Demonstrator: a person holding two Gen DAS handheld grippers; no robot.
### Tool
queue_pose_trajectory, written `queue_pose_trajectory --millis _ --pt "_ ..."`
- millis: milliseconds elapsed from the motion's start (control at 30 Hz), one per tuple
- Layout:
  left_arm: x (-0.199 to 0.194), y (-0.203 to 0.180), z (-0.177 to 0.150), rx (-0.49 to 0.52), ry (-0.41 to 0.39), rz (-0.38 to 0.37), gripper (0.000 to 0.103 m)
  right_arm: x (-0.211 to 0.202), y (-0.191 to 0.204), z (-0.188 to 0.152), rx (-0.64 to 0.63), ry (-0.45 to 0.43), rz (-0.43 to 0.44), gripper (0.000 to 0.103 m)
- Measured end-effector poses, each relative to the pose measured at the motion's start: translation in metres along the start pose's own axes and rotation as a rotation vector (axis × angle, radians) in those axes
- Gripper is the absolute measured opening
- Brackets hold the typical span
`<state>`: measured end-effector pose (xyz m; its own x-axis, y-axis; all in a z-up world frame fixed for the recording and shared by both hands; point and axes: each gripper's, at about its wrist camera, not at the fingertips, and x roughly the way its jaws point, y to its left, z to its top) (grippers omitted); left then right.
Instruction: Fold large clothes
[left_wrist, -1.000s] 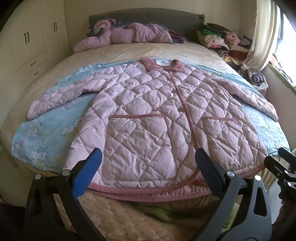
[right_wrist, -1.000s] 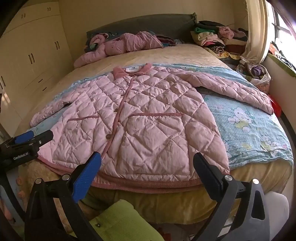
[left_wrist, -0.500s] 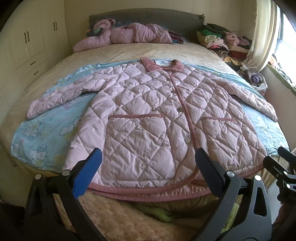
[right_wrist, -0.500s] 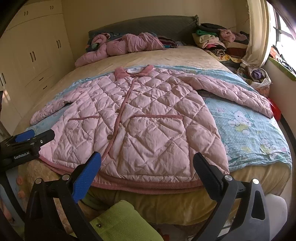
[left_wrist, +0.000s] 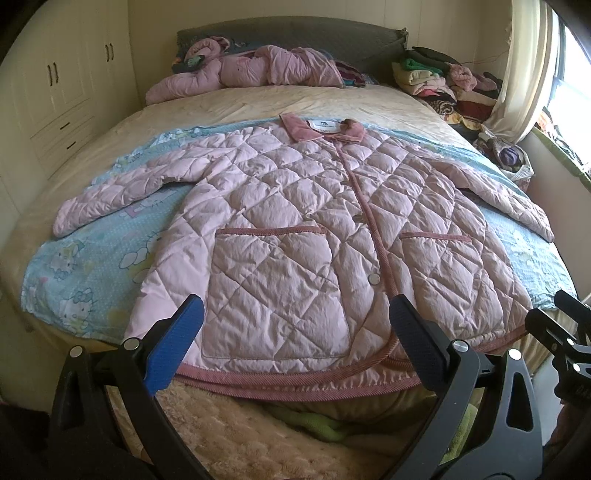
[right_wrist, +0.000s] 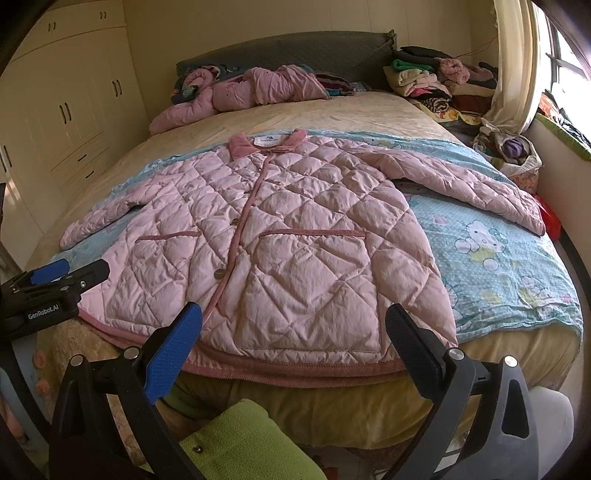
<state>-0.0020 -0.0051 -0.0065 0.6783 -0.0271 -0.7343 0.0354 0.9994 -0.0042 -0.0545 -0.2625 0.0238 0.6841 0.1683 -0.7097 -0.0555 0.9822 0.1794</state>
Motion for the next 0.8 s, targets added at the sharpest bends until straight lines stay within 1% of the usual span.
queue_pose_trajectory --millis 800 --pt "-0.0026 -0.0024 0.0002 -0.001 0.004 0.0 0.094 0.0054 0.003 0.0052 -0.009 0.005 0.012 0.099"
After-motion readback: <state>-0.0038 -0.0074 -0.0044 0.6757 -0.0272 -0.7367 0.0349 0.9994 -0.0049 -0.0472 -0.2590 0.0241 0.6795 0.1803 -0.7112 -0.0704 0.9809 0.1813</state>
